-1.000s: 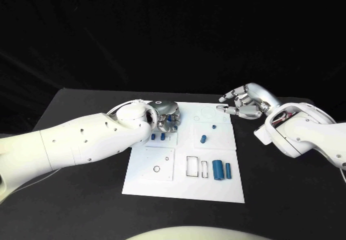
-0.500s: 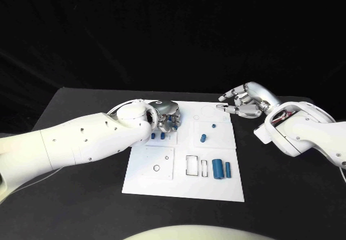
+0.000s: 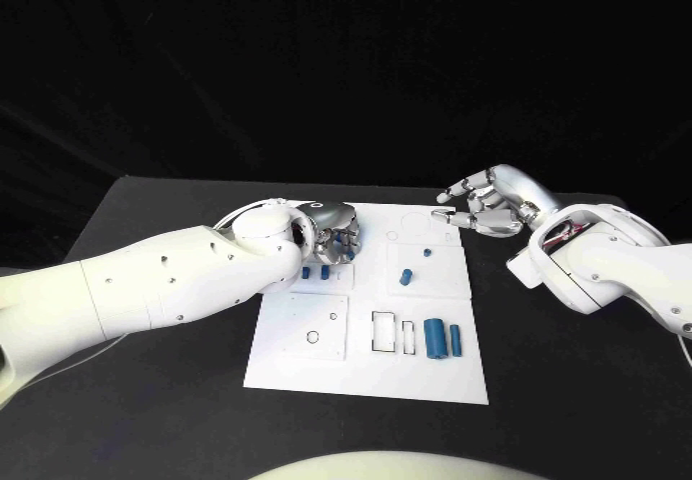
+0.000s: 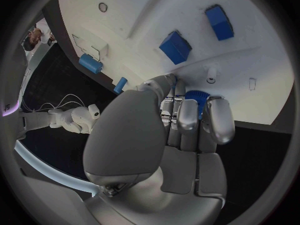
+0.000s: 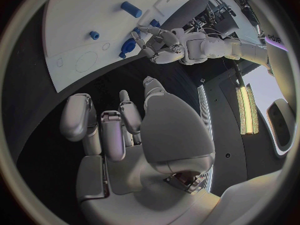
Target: Assemble the parts on the task board
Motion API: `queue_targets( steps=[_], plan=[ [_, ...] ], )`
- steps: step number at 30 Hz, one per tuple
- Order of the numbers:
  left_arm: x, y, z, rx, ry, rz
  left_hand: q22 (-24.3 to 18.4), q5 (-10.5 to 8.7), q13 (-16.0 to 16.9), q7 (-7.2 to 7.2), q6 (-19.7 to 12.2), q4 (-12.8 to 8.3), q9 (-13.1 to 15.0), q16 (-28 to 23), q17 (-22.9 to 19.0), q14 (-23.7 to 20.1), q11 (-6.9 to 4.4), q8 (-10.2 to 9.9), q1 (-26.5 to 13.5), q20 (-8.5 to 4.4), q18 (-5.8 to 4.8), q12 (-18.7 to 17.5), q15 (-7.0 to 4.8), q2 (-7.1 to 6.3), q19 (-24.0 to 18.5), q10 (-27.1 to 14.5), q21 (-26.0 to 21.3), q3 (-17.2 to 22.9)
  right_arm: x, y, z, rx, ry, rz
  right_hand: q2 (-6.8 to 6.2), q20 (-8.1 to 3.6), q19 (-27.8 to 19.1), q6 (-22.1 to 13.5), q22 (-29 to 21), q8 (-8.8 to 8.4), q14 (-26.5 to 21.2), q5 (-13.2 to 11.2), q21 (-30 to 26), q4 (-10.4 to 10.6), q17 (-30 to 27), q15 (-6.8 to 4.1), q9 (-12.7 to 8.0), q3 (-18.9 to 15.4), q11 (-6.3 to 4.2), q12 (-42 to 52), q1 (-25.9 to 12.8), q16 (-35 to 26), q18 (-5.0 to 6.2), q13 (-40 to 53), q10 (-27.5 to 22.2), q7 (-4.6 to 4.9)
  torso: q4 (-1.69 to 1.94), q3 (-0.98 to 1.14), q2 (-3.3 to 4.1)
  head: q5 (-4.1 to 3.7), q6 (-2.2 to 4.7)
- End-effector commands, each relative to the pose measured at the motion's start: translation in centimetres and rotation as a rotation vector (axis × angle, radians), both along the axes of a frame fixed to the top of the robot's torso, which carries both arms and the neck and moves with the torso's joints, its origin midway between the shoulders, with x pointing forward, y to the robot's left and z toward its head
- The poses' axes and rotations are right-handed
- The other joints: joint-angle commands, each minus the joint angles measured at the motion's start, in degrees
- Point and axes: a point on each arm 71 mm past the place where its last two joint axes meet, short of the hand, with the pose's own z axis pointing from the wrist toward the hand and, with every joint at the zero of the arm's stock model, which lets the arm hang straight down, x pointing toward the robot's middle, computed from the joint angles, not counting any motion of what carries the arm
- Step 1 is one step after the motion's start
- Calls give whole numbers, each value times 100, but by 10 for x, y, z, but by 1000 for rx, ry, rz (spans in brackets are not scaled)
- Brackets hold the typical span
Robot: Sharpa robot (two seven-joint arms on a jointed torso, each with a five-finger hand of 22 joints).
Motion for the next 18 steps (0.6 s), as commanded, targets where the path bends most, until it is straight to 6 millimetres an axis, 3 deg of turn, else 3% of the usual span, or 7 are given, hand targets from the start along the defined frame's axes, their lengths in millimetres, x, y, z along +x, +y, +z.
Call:
queue_targets(
  steps=[1, 18],
  plan=[
    [0, -1, -1, -19, -3, -5, 341, 6, -15, 10, 72, 1, -18, 36, -5, 57, 6, -30, -48, -6, -77, -49, -3, -28, 43, 73, 34, 51, -1, 2, 0, -3, -4, 14, 51, -30, -2, 0, 0, 39, 381, 25, -22, -8, 640, -47, -7, -11, -37, 4, -30, -24, 36, 11, 2, -24, 3, -1, -2, -3, 10],
    [-4, 6, 12, -88, -26, 10, 452, -3, -26, 19, 193, -37, -60, 111, 34, 129, 1, -46, -212, -4, -107, -160, -8, -68, 134, 221, 151, 76, 0, 2, -1, 0, -5, 13, 70, -32, -1, 1, -2, 46, 381, 63, -31, -16, 637, -49, -8, 1, -39, 7, -9, -27, 37, 10, 3, -26, 4, -1, -6, 26, 81]
  ],
)
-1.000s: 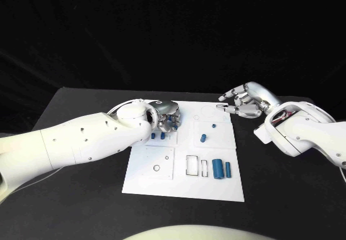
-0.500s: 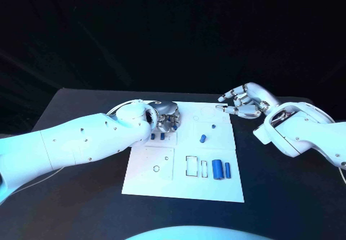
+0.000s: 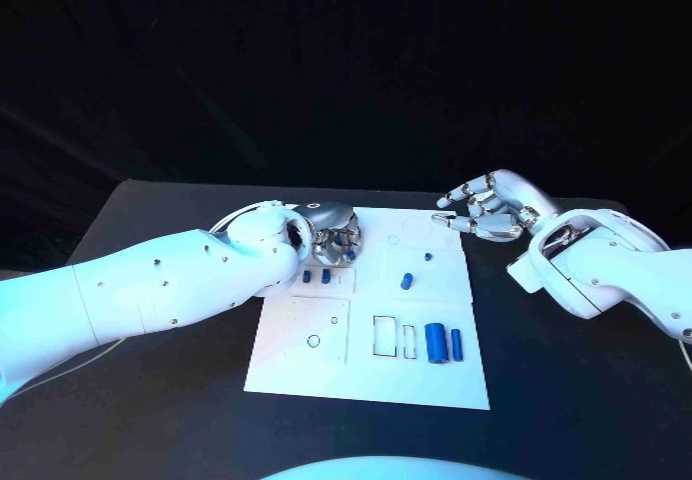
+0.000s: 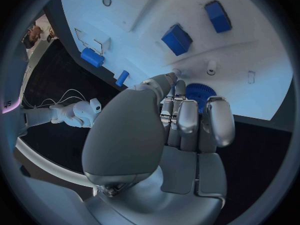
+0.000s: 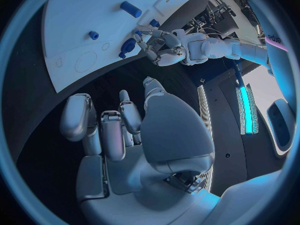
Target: Assemble the parts on the task board
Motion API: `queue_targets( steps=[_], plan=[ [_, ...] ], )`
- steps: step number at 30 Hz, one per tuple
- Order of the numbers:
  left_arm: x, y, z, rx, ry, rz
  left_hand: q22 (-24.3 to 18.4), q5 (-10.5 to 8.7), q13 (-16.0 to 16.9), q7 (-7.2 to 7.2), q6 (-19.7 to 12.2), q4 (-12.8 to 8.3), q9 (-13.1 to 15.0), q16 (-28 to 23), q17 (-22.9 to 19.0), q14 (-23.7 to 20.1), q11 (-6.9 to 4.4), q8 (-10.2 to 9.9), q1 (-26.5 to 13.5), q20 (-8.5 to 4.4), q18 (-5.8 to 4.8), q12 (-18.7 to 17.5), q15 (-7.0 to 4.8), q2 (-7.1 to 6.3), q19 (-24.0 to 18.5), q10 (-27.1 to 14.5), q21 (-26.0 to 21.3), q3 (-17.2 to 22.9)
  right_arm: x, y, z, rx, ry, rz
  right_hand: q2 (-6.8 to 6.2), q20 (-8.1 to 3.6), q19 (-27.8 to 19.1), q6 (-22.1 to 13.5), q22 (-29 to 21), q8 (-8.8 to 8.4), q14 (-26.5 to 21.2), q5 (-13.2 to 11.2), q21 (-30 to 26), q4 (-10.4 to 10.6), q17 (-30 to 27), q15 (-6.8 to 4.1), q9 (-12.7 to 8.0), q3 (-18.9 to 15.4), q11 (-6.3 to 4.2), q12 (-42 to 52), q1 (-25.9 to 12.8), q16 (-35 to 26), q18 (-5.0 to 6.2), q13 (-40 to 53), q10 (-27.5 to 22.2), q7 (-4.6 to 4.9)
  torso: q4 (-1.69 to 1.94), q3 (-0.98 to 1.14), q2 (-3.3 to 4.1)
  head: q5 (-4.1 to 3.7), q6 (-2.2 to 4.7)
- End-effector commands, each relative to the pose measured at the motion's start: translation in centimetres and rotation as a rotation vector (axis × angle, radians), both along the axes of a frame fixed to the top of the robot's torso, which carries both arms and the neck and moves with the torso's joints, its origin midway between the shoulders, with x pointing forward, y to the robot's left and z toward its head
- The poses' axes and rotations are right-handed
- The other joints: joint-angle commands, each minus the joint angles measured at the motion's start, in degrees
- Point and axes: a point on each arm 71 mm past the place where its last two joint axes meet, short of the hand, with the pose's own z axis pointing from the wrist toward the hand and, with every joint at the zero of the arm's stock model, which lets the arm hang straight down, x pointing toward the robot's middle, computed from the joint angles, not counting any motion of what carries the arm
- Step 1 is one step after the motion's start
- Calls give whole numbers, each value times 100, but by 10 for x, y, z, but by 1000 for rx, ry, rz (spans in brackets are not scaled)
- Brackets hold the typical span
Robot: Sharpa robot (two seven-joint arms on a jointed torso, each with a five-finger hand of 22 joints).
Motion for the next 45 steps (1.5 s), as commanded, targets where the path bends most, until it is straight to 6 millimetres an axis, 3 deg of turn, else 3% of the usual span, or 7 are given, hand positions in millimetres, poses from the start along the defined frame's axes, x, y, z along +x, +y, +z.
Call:
queue_targets(
  steps=[1, 13, 23, 45],
  plan=[
    [-2, 1, 5, -36, -5, 3, 456, -3, 4, -3, 60, -10, -5, 23, 4, 47, 0, -35, -79, -4, -110, -29, -8, 3, 55, 63, 44, 24, 0, 1, 0, -1, -6, 11, 46, -32, -1, 1, -2, 24, 381, 19, -31, -16, 639, -50, -9, 1, -39, 7, 14, -27, 37, 5, 3, -26, 4, 1, 5, 7, 13],
    [-3, 29, 19, -33, 3, 61, 521, -8, 16, -24, 175, -22, -22, 43, -13, 84, -29, -26, -190, -15, -129, -78, -29, -14, 116, 195, 111, 11, -1, 0, 0, 0, -4, 7, 49, -32, 1, 1, 0, 26, 381, 35, -31, -16, 637, -50, -9, 1, -39, 3, 15, -29, 37, 0, -1, -26, 4, 5, 12, 29, 21],
    [0, 50, 16, -8, 33, 107, 528, -13, 19, -41, 217, 20, -37, 43, -40, 95, -42, -35, -313, -22, -131, -123, -39, -41, 125, 244, 115, -40, -1, -2, 0, 0, -3, 3, 49, -32, 1, 1, 0, 26, 381, 35, -31, -16, 637, -50, -9, 1, -39, 3, 15, -29, 37, 0, -1, -26, 9, -7, 15, 23, -1],
    [3, 52, 10, 12, 56, 108, 525, -14, 21, -51, 229, 27, -43, 34, -64, 92, -49, -40, -343, -26, -130, -140, -44, -57, 122, 262, 109, -60, -1, -1, 0, 1, -4, 5, 49, -32, 1, 1, 0, 26, 381, 35, -31, -16, 637, -50, -9, 1, -39, 3, 15, -29, 37, 0, -1, -26, 0, 3, 17, 46, -25]
  ],
)
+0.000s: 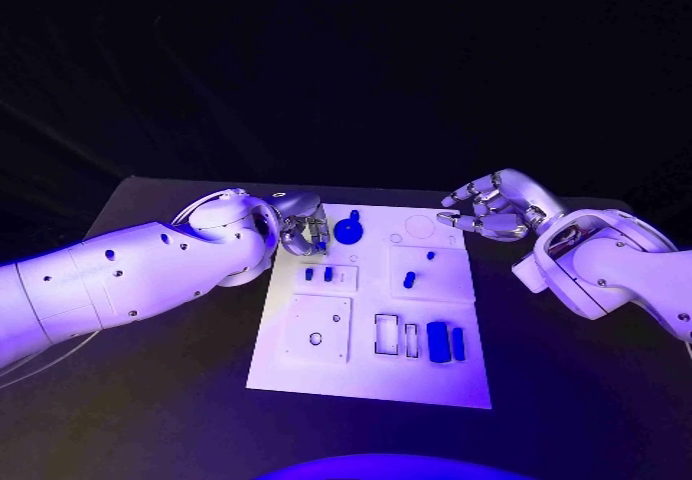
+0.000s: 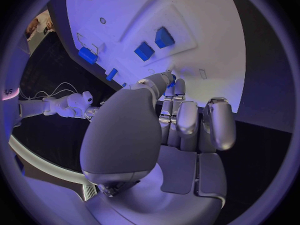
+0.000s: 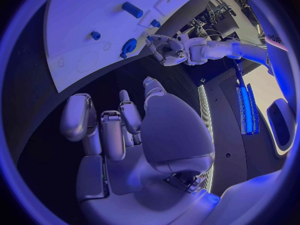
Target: Assemble the parts on the task board
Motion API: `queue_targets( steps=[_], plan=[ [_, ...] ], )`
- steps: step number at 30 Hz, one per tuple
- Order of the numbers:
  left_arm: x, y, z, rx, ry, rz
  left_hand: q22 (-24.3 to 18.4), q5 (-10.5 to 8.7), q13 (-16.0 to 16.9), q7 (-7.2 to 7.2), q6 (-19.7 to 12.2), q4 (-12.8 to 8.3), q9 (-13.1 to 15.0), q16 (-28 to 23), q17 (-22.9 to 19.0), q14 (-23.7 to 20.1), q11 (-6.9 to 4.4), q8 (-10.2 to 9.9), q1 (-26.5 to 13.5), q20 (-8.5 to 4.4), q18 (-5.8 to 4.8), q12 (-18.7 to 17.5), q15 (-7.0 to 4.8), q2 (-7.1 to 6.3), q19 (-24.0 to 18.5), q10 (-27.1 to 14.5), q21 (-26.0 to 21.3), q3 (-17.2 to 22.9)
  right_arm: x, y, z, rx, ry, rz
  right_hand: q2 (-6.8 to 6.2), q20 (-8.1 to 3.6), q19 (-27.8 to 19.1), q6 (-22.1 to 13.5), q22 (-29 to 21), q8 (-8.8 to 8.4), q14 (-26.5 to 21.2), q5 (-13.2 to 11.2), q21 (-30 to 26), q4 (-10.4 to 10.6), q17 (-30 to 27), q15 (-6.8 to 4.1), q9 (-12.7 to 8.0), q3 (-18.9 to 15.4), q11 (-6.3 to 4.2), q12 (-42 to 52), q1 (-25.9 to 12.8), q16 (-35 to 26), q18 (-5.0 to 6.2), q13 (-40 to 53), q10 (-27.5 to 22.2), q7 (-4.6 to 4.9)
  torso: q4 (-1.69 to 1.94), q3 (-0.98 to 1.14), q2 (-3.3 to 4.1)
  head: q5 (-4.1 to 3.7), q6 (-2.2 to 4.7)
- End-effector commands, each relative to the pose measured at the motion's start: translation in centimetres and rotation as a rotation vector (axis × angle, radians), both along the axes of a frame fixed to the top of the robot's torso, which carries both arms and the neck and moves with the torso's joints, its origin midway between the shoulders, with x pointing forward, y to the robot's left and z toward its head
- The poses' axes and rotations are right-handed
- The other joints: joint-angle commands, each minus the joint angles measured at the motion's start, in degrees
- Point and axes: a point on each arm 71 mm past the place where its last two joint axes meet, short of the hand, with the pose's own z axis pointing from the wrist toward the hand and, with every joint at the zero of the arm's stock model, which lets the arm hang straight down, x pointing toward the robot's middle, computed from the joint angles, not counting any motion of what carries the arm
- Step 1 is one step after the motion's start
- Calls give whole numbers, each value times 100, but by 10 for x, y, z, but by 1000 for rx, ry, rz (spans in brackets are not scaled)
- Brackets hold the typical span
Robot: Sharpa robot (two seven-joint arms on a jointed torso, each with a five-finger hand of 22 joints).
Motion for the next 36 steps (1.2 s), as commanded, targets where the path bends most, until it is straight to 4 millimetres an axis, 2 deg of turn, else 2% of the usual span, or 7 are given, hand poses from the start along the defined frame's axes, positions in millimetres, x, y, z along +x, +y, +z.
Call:
queue_targets(
  steps=[1, 36],
  plan=[
    [-1, -2, -2, 8, 20, -11, 526, -14, 8, -6, 41, 2, 1, 13, -5, 53, 3, 3, -62, -5, -56, -29, -4, 1, 21, 48, 6, -34, -1, 1, 0, -1, -6, 10, 49, -32, 1, 0, 0, 26, 381, 36, -31, -16, 640, -50, -9, 1, -39, 3, 15, -29, 37, 1, -1, -26, -2, 3, 2, -4, -4],
    [-1, -6, -7, 39, 66, -20, 540, -9, 12, -16, 52, 0, -4, 42, 42, 71, -7, -1, -65, -9, -61, -39, -11, 17, 33, 69, 19, -34, -1, 1, 0, 0, -7, 10, 49, -32, 1, 0, 0, 26, 381, 36, -31, -16, 640, -50, -9, 1, -39, 3, 15, -29, 37, 1, -1, -26, -4, 0, 0, -19, -36]
  ],
)
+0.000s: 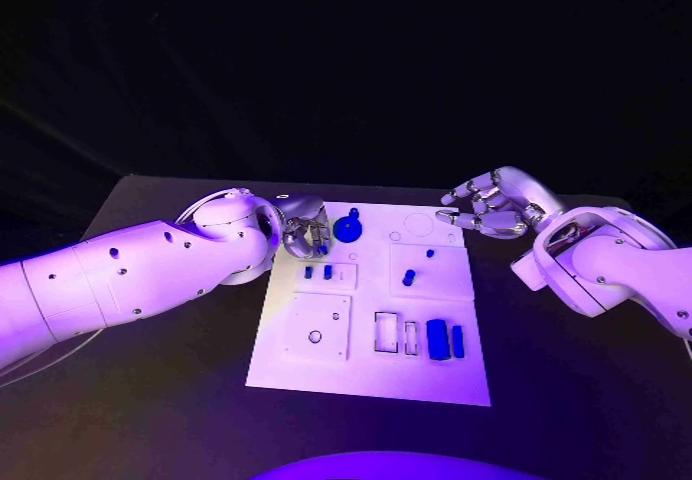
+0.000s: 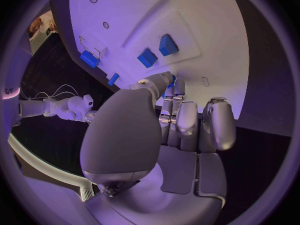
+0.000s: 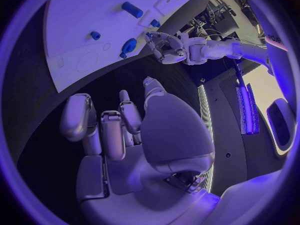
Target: Assemble the parts on the task board
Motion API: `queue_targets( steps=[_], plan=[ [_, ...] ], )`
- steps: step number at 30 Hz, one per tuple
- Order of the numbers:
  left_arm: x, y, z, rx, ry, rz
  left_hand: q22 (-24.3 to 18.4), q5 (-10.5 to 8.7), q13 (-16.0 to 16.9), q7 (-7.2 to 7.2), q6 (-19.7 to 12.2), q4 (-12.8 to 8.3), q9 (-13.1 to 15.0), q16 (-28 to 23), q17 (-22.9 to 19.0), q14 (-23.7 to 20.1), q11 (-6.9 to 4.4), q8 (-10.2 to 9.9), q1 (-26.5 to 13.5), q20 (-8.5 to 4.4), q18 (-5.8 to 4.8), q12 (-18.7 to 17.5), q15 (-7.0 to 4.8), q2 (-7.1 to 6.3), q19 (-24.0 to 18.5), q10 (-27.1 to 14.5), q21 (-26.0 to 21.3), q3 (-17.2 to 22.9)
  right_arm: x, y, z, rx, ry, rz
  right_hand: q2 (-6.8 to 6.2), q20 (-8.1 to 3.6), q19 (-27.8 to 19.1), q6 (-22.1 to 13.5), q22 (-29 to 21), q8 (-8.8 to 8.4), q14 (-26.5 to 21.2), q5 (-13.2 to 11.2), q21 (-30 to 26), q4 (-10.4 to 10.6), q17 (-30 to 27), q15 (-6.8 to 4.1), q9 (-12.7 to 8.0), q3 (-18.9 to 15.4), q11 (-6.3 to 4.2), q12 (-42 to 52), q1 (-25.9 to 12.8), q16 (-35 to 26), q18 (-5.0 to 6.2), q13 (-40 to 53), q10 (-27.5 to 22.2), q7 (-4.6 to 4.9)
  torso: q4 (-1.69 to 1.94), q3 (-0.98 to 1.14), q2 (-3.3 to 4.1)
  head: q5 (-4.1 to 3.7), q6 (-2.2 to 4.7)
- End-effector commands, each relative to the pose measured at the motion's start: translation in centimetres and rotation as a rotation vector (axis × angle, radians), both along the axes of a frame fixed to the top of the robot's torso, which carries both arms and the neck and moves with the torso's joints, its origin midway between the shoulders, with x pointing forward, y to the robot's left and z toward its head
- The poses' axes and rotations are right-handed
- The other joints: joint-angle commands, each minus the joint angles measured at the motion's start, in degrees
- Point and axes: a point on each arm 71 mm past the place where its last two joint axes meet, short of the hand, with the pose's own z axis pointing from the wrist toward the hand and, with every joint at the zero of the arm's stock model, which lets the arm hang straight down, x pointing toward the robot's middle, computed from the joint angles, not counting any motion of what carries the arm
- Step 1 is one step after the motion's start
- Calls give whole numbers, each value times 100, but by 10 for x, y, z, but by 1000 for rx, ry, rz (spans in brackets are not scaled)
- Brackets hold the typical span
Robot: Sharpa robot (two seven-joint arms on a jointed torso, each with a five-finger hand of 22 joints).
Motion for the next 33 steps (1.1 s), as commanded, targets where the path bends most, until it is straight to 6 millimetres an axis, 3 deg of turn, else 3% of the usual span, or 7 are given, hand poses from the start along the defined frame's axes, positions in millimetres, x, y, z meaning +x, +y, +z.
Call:
queue_targets(
  steps=[1, 27, 33],
  plan=[
    [-1, -1, -2, 13, 24, -4, 541, -9, 9, 7, 33, 0, 5, 19, 0, 31, -7, 23, -42, -9, -62, -39, -11, -5, 34, 27, 19, -34, -1, 1, 0, -1, -7, 10, 49, -32, 1, 0, 0, 26, 381, 36, -31, -16, 636, -50, -9, 1, -39, 3, 15, -28, 37, 1, -1, -26, -2, -1, 2, -6, -3],
    [3, -2, -4, 22, 27, 3, 528, -5, 6, 87, -188, 0, -101, 32, -25, 30, 47, -109, -82, 5, -59, -167, 23, -45, 25, 0, -7, -45, -1, 1, 0, 0, -8, 10, 51, -34, -5, -1, -11, 32, 377, 58, -52, -11, 621, -51, -11, -5, -39, -5, 8, -40, 40, -9, -8, -26, 4, 2, -2, -22, -15],
    [2, -2, -4, 20, 24, 6, 555, -2, 19, 101, -506, 9, -224, 54, -26, 39, 53, -118, -99, 18, -67, -218, 32, -97, 53, 40, 17, -30, -1, 1, 0, 0, -9, 9, 48, -34, -17, -3, -29, 32, 377, 60, -80, -10, 619, -51, -12, -8, -39, -19, 5, -41, 46, -24, -20, -26, 3, 2, 0, -21, -7]
  ],
)
